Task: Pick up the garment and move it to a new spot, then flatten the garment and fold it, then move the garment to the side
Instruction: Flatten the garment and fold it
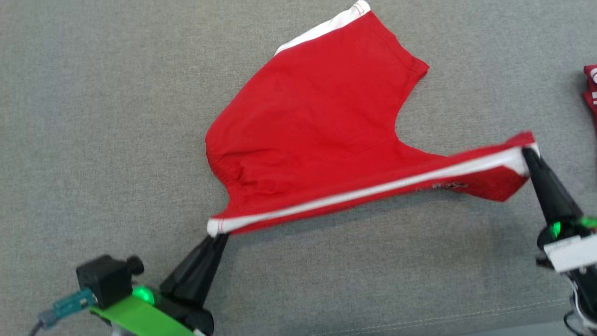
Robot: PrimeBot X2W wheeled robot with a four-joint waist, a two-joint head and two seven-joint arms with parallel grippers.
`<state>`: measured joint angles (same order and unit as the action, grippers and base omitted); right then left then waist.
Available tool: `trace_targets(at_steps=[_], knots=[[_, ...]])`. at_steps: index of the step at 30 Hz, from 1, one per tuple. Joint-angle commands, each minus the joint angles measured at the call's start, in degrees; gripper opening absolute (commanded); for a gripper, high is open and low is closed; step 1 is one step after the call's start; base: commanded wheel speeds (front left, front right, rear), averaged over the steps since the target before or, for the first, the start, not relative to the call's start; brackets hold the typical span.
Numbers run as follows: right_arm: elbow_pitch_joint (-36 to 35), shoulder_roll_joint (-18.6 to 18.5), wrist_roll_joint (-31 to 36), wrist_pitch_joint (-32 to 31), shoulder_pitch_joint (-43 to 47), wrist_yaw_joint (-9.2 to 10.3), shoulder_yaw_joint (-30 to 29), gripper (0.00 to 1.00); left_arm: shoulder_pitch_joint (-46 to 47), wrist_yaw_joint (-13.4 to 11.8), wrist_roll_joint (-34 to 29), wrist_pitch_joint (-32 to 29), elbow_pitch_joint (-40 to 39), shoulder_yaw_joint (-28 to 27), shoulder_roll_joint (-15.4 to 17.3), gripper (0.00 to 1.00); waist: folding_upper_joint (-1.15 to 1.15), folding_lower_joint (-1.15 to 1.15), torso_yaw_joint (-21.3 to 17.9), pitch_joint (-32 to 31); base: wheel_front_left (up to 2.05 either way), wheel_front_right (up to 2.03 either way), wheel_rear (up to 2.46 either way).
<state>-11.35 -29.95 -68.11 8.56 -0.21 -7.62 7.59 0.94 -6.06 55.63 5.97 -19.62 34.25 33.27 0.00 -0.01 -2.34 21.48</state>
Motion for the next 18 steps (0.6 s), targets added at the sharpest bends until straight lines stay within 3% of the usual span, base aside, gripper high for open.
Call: trace_targets(at_steps=[1, 7, 12, 18], knots=[[0.83, -0.12, 1.00, -0.52, -2.04, 0.24, -1.13, 0.00, 1.73, -0.49, 0.58, -0.60, -0.14, -0.84, 0.82, 0.00, 0.00, 0.01, 0.96, 1.70, 0.00, 0.00, 0.00], [10.69, 5.42, 9.36, -9.31, -23.63, 0.16, -1.44, 0.00, 18.61, -3.53, 1.95, -9.59, 0.55, -1.71, -4.25, 0.00, 0.00, 0.01, 4.42, 6.65, 0.00, 0.00, 0.00], [21.46, 11.05, 16.24, -13.47, -37.16, 0.14, -0.70, 0.00, 29.78, -7.12, 1.50, -14.71, 9.64, -0.22, -10.35, 0.00, 0.00, 0.01, 7.25, 7.33, 0.00, 0.00, 0.00], [34.51, 14.59, 23.02, -14.80, -47.52, 0.13, -0.84, 0.00, 37.32, -8.27, 2.78, -17.76, 22.94, 0.82, -15.95, 0.00, 0.00, 0.01, 9.51, 6.02, 0.00, 0.00, 0.00]])
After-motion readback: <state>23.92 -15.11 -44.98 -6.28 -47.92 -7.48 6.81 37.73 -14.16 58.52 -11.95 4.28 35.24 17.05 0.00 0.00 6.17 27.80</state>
